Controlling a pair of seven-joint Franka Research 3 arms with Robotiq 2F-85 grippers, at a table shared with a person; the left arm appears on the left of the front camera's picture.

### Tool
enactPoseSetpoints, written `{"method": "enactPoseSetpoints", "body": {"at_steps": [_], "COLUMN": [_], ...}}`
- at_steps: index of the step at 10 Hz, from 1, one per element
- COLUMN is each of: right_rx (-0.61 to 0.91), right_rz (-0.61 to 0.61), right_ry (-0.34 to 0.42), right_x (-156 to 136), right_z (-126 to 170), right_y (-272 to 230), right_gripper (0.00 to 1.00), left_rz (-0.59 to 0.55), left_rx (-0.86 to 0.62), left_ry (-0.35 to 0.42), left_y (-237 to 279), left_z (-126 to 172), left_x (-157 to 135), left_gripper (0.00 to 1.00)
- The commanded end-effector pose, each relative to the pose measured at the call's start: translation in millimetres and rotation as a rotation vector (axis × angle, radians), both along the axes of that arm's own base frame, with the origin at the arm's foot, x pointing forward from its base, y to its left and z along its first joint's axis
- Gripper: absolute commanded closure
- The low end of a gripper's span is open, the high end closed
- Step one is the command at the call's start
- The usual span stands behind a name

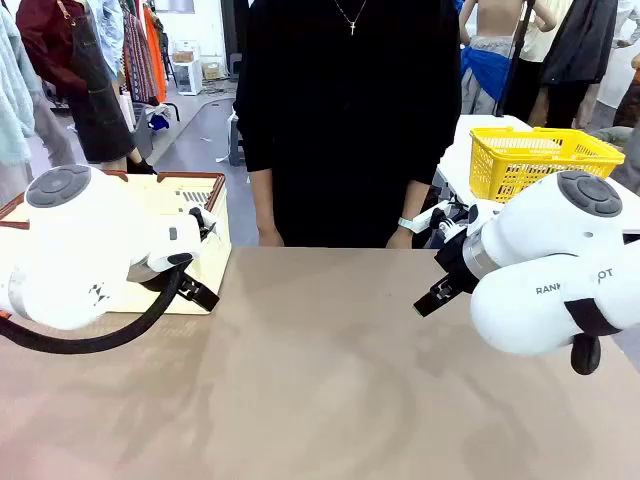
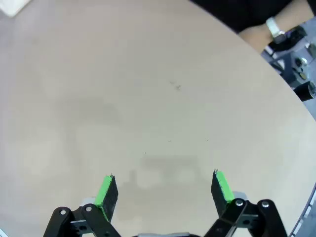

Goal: Place the drinks into the Shopping basket.
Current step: Pick up one drink and place it into the Shopping basket.

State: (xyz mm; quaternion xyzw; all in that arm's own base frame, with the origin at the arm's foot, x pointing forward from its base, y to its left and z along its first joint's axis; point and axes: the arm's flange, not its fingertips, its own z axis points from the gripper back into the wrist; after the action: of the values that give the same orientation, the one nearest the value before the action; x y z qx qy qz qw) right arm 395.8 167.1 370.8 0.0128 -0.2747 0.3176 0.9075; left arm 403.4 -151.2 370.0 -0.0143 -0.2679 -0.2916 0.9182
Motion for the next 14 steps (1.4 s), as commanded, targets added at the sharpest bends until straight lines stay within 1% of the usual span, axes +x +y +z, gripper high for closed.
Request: {"method": "enactPoseSetpoints", "body": {"at_steps": [1, 14], "right_rx": [0.0, 0.0], "right_rz": [0.0, 0.0], "right_ry": [0.0, 0.0], "right_x": [0.0, 0.0], "right_z": [0.0, 0.0], "right_y": [0.0, 0.0], "right_gripper": [0.0, 0.0], "left_rz": [0.0, 0.0], "left_rx": [0.0, 0.0], "left_ry": [0.0, 0.0], "left_y": [0.0, 0.0], "left_z": [0.1, 0.1], "left_x": [0.0, 0.0], "left_gripper": [0.0, 0.0]}}
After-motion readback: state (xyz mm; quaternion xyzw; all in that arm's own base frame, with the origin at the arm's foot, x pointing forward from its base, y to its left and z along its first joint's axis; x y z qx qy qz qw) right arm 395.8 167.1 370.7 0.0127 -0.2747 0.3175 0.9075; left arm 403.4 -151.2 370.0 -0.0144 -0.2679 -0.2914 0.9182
